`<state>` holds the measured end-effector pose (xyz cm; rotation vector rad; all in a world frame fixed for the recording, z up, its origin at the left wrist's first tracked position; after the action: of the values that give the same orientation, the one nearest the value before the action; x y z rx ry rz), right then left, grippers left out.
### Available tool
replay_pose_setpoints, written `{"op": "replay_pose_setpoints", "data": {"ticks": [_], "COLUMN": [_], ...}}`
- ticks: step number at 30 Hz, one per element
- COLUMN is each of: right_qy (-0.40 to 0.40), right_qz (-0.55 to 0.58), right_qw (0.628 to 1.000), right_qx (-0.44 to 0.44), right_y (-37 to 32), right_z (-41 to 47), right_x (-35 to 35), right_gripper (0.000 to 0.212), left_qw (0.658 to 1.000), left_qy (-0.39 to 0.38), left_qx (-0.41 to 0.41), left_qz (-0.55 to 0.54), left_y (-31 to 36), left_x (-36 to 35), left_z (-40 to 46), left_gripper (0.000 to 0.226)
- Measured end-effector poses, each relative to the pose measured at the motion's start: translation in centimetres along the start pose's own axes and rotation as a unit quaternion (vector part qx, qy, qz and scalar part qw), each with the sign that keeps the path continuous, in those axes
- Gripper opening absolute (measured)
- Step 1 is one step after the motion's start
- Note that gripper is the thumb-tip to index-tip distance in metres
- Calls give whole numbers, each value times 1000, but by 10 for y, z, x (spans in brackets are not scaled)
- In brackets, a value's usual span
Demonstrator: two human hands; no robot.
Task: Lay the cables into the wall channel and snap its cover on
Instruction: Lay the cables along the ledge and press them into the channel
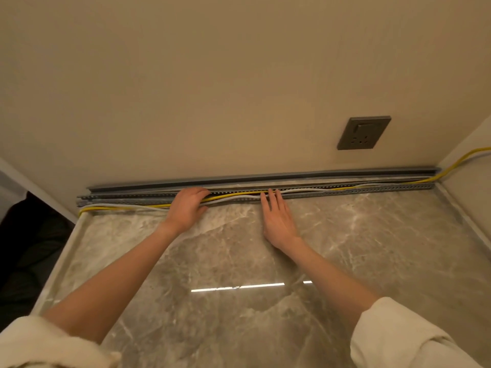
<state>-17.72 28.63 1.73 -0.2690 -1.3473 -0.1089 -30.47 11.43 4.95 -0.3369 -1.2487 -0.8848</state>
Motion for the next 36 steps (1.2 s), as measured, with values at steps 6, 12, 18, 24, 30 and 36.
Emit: {"op": "replay_pose_setpoints", "data": {"ticks": [6,12,18,24,30,36], "right_qy": [36,55,59,29,0,-29], "right_qz": [16,28,25,-13,-42,-58], "right_qw": [999,998,998,999,999,997], "right_qx": [-19,-10,-11,-10,-23,-41], "right_y": [2,-2,0,0,-3,-13], "right_z": [-6,-11,-11,-6,2,18], "right_x": [-9,-5,-6,-7,-5,-1], "right_gripper": [77,74,76,75,75,69], "left_qw": [999,995,991,999,998,999], "left_qy": [26,30,33,15,42,38], "left_qx": [-22,-52,-85,-41,27,25], "left_qz": [25,81,94,28,-25,-17], "left_y": [4,5,0,-11,-18,-21], "left_x": [-3,-9,-11,-2,1,-3], "left_z": [-3,-1,3,15,24,16], "left_gripper": [39,32,23,14,19,19]}}
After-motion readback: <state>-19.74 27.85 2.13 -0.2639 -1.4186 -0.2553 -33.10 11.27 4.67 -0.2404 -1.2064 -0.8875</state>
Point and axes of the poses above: each hand's wrist, its own z-axis towards the middle knuckle, its own x-axis out of the back of the hand, y = z × x, the point moved 8 cm from there along z, towards the middle knuckle, and after that the axes turned 11 degrees about y, right-handed, at the moved point
